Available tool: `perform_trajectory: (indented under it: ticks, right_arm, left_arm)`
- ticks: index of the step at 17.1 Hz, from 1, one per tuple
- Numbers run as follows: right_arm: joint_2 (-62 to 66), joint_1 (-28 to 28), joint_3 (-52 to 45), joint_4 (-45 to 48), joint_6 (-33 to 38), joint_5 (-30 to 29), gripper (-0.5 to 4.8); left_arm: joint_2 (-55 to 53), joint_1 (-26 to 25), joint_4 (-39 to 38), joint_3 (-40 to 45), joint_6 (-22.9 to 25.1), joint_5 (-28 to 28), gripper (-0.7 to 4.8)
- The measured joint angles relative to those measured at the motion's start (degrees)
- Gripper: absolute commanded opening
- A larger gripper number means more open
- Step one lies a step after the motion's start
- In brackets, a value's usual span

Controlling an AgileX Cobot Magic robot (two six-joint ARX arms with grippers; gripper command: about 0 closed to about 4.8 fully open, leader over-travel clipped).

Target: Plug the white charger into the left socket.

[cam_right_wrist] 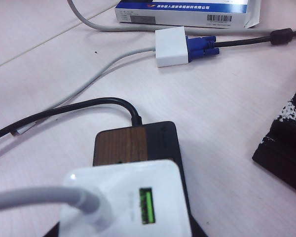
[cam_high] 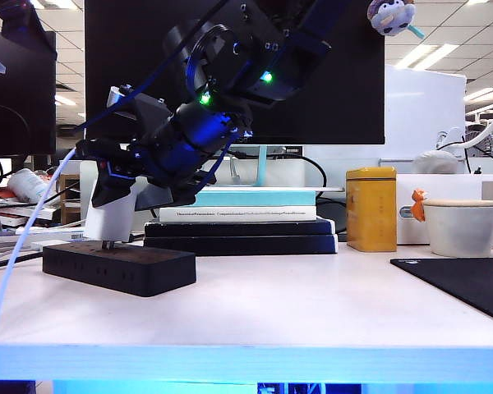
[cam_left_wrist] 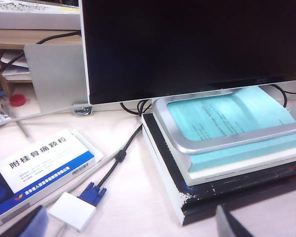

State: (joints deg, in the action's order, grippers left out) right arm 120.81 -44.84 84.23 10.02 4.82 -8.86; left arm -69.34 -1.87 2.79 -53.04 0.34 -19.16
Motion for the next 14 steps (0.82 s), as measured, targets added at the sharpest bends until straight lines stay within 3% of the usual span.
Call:
perform_trajectory:
  ticks: [7,9,12,13,14]
  right_arm:
    - [-0.02,-0.42,0.07,-0.46,-5.77,-0.26,2.55]
    - [-0.07,-0.68,0.07,-0.52,-7.87,-0.24,2.55]
    - [-0.07,-1.14,0.07,-0.57,-10.36,0.26,2.55]
    - [-0.09,-1.2,0.07,-0.57,-10.54,0.35,2.55]
    - [-0.07,-1.31,0.07,-0.59,-10.67,0.55,2.55]
  left_arm:
    - [-0.63,1.16,-1.99,0.0,0.22,0.22,4.79]
    - [-2.21,3.89,-2.05,0.02,4.11,0.13,4.79]
    - [-2.29,5.01,0.68,0.02,4.98,0.04,4.79]
    - [-2.29,5.03,0.94,0.02,5.03,0.0,3.77]
    - [-2.29,5.01,0.79,0.02,5.03,0.11,1.87]
